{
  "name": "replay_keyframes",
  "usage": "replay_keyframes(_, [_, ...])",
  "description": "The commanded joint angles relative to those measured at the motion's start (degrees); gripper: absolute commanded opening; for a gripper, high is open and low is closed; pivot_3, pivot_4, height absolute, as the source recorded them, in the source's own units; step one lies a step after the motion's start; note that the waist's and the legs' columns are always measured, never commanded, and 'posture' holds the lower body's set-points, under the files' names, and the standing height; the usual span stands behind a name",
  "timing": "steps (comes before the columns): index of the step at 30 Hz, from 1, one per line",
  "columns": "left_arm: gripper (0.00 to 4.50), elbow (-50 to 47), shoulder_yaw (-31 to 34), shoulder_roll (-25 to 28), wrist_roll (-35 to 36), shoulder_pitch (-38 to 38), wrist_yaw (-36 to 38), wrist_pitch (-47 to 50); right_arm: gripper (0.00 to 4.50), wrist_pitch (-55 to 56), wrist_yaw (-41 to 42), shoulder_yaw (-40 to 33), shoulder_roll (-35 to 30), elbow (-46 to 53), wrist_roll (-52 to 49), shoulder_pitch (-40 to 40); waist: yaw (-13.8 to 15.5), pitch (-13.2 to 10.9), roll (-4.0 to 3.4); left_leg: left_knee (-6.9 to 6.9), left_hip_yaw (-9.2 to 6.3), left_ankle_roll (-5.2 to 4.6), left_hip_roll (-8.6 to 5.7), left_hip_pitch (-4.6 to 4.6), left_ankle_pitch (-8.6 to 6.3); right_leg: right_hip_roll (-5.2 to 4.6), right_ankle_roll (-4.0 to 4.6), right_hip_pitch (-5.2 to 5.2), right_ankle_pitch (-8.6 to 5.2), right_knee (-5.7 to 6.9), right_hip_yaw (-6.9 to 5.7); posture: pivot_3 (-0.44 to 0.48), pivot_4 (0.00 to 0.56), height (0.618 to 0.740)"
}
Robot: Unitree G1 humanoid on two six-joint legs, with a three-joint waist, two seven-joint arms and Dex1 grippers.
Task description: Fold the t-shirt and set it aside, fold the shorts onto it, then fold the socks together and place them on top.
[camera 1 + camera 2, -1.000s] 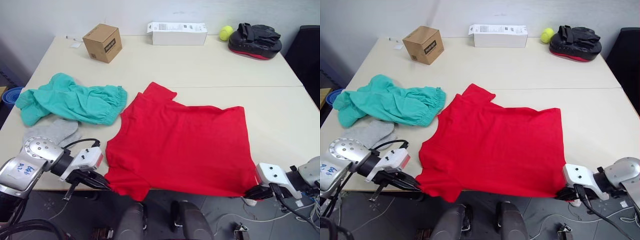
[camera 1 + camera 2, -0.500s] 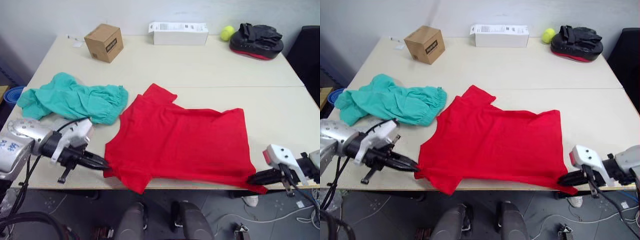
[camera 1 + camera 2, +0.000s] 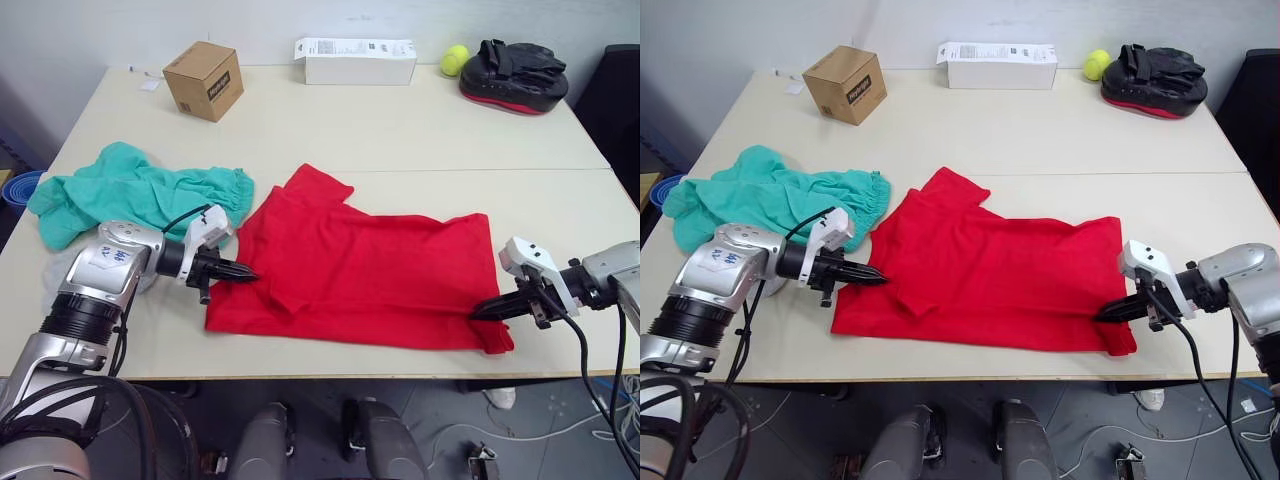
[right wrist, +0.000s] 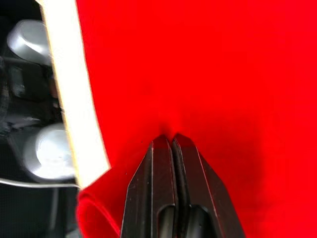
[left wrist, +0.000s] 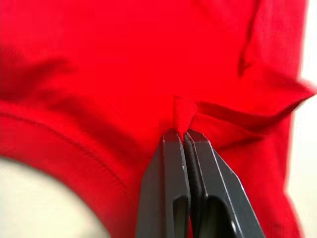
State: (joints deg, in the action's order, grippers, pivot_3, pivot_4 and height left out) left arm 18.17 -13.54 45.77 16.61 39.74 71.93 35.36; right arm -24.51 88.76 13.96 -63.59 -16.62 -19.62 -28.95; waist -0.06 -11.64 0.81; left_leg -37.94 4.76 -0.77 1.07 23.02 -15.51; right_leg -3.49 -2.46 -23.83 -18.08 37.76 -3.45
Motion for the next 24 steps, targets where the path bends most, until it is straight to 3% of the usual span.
replay_keyframes(1, [0.00, -0.6, 2.4, -0.4, -0.3, -0.2, -1.0, -0.6, 0.02, 0.6, 1.5, -1.5, 0.9, -0.8, 1.1, -1.1, 0.0, 0.0, 0.00, -0.03, 0.00, -0.01, 0.00, 0.00, -0.01, -0.01, -0.03, 0.01, 0.02, 0.00, 0.00, 0.000, 0.150, 0.740])
replay_keyframes(5, [0.94, -0.8, 3.9, -0.7, 0.0, -0.9, -2.1, 0.2, 0.91, -1.4, 2.1, -2.3, 0.6, 0.5, 0.6, -0.3, 0.0, 0.0, 0.00, -0.09, -0.01, -0.04, 0.00, 0.01, -0.02, -0.03, -0.07, 0.02, 0.04, 0.02, 0.02, 0.000, 0.150, 0.740])
replay_keyframes(15, [4.12, -2.5, 10.8, 0.9, 2.2, -1.7, -4.7, 2.0, 4.37, -1.7, -2.1, -11.5, -0.4, 1.7, -1.3, 0.6, 0.0, 0.0, 0.00, -0.08, -0.02, -0.04, 0.00, 0.01, -0.03, -0.03, -0.07, 0.02, 0.04, 0.03, 0.02, 0.000, 0.150, 0.740])
replay_keyframes(16, [4.44, -4.5, 12.1, 1.4, 3.1, -2.3, -4.5, 2.1, 4.50, -1.1, -3.0, -12.9, -0.5, 2.1, -1.3, 1.0, 0.0, 0.0, 0.00, -0.08, -0.02, -0.04, 0.00, 0.01, -0.03, -0.03, -0.07, 0.02, 0.04, 0.03, 0.02, 0.000, 0.150, 0.740])
replay_keyframes(20, [4.48, -17.6, 15.4, 6.0, 4.2, -10.4, 0.1, -5.6, 4.50, 1.0, -5.1, -20.6, -1.7, 11.2, -2.6, 8.6, 0.0, 0.0, -0.02, 0.00, -0.04, 0.03, 0.03, 0.03, -0.07, -0.04, -0.07, -0.01, 0.04, 0.01, 0.03, 0.000, 0.150, 0.740])
replay_keyframes(24, [4.48, -27.8, 17.7, 8.7, 4.1, -20.3, 1.5, -12.0, 4.50, 9.2, -6.9, -29.1, -0.7, 24.6, -0.9, 23.8, 0.0, 0.0, -0.04, 0.20, -0.04, 0.08, 0.05, -0.10, -0.12, -0.04, -0.06, 0.11, 0.04, -0.19, 0.03, 0.000, 0.150, 0.740])
